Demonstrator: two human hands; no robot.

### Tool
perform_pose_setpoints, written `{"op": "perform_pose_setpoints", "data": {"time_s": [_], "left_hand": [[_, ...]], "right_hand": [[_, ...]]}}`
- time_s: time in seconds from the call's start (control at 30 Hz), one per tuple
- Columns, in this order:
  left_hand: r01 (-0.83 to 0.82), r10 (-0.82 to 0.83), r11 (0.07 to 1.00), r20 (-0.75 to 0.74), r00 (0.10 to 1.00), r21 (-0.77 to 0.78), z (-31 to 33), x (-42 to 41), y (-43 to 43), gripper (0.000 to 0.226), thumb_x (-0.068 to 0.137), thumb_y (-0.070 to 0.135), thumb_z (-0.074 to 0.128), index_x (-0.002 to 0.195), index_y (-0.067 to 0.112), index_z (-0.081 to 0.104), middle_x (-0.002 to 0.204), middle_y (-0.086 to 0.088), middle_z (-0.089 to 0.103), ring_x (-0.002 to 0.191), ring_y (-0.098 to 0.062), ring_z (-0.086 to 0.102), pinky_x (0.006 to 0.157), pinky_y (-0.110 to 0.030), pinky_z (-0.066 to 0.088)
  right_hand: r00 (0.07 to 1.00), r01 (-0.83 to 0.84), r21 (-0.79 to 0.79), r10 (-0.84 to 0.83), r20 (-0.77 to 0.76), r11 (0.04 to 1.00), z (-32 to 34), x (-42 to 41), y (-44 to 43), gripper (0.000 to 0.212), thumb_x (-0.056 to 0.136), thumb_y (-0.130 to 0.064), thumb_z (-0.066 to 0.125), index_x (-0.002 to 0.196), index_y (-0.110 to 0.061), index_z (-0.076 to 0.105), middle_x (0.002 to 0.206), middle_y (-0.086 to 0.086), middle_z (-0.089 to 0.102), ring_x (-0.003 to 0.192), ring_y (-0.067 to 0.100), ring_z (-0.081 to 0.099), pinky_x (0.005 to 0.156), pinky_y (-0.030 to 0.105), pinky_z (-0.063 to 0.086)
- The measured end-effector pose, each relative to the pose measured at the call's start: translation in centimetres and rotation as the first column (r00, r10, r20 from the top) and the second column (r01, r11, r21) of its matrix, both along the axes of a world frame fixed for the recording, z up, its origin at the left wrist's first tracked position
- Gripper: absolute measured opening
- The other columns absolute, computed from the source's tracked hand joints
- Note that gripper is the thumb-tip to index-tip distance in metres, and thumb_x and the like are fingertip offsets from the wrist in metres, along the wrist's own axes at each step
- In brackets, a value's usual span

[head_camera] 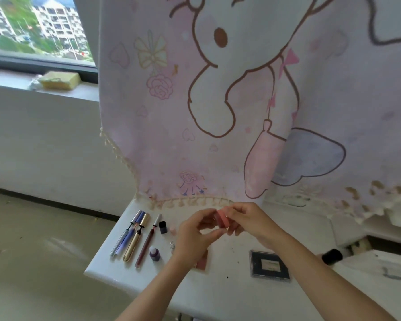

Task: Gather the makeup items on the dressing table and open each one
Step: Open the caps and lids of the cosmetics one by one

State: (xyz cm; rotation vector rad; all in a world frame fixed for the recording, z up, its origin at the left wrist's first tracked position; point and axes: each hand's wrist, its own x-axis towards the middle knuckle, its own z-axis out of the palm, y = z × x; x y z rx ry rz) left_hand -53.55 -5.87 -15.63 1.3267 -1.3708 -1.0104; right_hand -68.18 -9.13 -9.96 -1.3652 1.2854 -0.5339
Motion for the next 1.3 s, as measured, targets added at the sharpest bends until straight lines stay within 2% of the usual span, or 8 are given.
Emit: {"op": "perform_pose_setpoints", "data": {"time_s": [0.5, 0.63, 0.73, 0.87, 1.0, 1.1, 1.17, 1.3], "left_hand": [[0.14, -0.141, 0.989, -0.037, 0.989, -0.037, 1.8, 0.8, 0.1, 0.047, 0.065, 0.003, 0.078, 0.089, 0.039, 0.063, 0.076, 0.019, 0.071, 0.082, -0.001, 0.068, 0.078, -0.013, 0.052], [0.172, -0.173, 0.984, -0.026, 0.985, -0.057, 2.1, 0.8, 0.0, 0.048, 0.066, 0.003, 0.078, 0.089, 0.042, 0.062, 0.081, 0.018, 0.07, 0.084, 0.0, 0.068, 0.08, -0.013, 0.051], [0.222, -0.224, 0.974, -0.057, 0.973, -0.04, 2.2, 0.7, -0.1, 0.047, 0.068, 0.001, 0.076, 0.087, 0.041, 0.064, 0.078, 0.021, 0.072, 0.082, 0.0, 0.069, 0.078, -0.013, 0.051], [0.238, -0.238, 0.971, -0.136, 0.962, -0.019, 2.3, 0.2, 0.0, 0.043, 0.069, -0.003, 0.074, 0.086, 0.036, 0.068, 0.078, 0.017, 0.073, 0.08, -0.003, 0.069, 0.077, -0.015, 0.052], [0.243, -0.245, 0.97, -0.17, 0.955, -0.028, 2.6, -0.3, -0.4, 0.04, 0.069, -0.002, 0.074, 0.088, 0.033, 0.068, 0.078, 0.017, 0.073, 0.081, -0.004, 0.069, 0.078, -0.017, 0.053], [0.245, -0.245, 0.969, -0.18, 0.953, -0.022, 2.7, -0.7, -0.5, 0.042, 0.07, -0.004, 0.073, 0.091, 0.031, 0.066, 0.078, 0.017, 0.074, 0.082, -0.004, 0.069, 0.078, -0.017, 0.053], [0.249, -0.249, 0.968, -0.183, 0.951, -0.026, 2.6, -0.9, -0.5, 0.041, 0.07, -0.006, 0.072, 0.091, 0.028, 0.066, 0.078, 0.015, 0.074, 0.081, -0.004, 0.069, 0.077, -0.016, 0.053], [0.268, -0.27, 0.963, -0.179, 0.946, -0.036, 2.8, -1.3, -0.3, 0.041, 0.07, -0.007, 0.072, 0.09, 0.029, 0.066, 0.077, 0.016, 0.073, 0.079, -0.002, 0.069, 0.075, -0.014, 0.052]], "right_hand": [[1.0, 0.021, -0.063, -0.02, 0.009, 0.998, 1.2, -0.1, 0.8, 0.001, 0.084, -0.013, 0.064, 0.083, -0.012, 0.064, 0.064, 0.005, 0.063, 0.05, 0.007, 0.056, 0.05, 0.015, 0.046], [1.0, 0.029, -0.082, -0.029, 0.003, 0.996, 1.0, -0.3, 0.9, 0.005, 0.082, -0.009, 0.064, 0.08, -0.014, 0.064, 0.057, -0.003, 0.063, 0.049, 0.007, 0.057, 0.052, 0.017, 0.047], [0.999, 0.042, -0.102, -0.04, 0.017, 0.994, 0.9, -0.6, 1.1, 0.012, 0.08, -0.007, 0.066, 0.076, -0.018, 0.064, 0.059, -0.004, 0.063, 0.053, 0.008, 0.057, 0.057, 0.02, 0.048], [0.999, -0.005, -0.169, -0.002, -0.039, 0.986, 1.3, -1.0, 1.3, 0.022, 0.076, -0.005, 0.069, 0.082, -0.025, 0.062, 0.08, 0.001, 0.06, 0.077, 0.013, 0.058, 0.076, 0.027, 0.05], [0.998, -0.069, -0.102, 0.068, -0.01, 0.992, 2.7, -2.1, 1.0, 0.028, 0.077, -0.007, 0.069, 0.092, -0.029, 0.06, 0.085, -0.001, 0.061, 0.082, 0.013, 0.061, 0.079, 0.024, 0.05], [0.997, -0.036, -0.086, 0.03, -0.073, 0.996, 3.6, -2.3, 0.9, 0.014, 0.086, -0.028, 0.059, 0.099, -0.028, 0.056, 0.083, 0.002, 0.062, 0.077, 0.016, 0.062, 0.073, 0.024, 0.051], [0.985, -0.016, -0.078, 0.002, -0.175, 0.997, 3.8, -2.2, 1.1, 0.018, 0.089, -0.039, 0.05, 0.092, -0.023, 0.057, 0.075, 0.003, 0.064, 0.065, 0.016, 0.063, 0.061, 0.022, 0.05], [0.972, -0.065, -0.066, 0.048, -0.232, 0.996, 3.7, -2.4, 1.5, 0.024, 0.089, -0.035, 0.055, 0.09, -0.012, 0.061, 0.065, 0.0, 0.063, 0.053, 0.011, 0.06, 0.051, 0.018, 0.046]]}}
